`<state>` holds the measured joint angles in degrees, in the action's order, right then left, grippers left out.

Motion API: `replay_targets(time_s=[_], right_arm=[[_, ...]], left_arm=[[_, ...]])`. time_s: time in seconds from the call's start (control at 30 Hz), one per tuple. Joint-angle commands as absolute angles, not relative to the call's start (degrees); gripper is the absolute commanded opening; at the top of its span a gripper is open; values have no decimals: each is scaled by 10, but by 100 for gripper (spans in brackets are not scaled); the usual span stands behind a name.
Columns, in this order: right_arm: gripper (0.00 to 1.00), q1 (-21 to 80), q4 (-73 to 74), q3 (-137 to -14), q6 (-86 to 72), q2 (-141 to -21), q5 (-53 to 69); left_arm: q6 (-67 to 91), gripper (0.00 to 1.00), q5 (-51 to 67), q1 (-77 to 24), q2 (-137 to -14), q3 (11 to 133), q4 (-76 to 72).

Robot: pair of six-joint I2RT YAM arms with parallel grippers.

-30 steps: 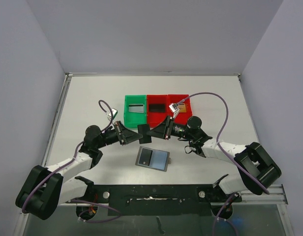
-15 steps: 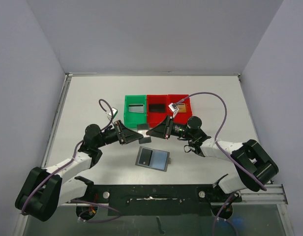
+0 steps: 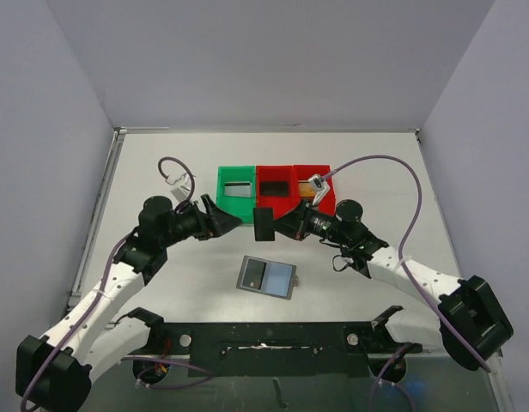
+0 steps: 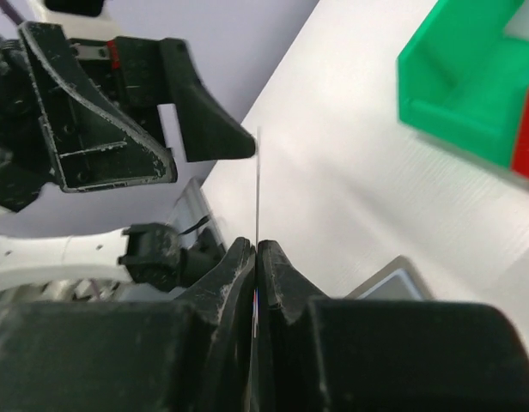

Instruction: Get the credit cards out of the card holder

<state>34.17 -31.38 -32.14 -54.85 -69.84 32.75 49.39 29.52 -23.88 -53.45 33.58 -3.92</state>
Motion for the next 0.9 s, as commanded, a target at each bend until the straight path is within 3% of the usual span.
replay_targets(time_s=[0.0,0.17,0.3,0.43,0.87], right_arm=[[0,345,-242,-346,-373,-633,186],[0,370,-192,-359,-111,-609,62],[0,383,-35,-454,71,-662,32],[0,385,7,-521,144,-718,-33],[0,371,71,-657,375,-885,19]], left_arm=[[320,71,97,-234,-485,426,190],[257,72,-33,-229,-467,466,259],[207,72,-106,-225,-468,470,257],[161,73,-168,-207,-492,466,245],[191,73,-156,-183,-473,407,196]])
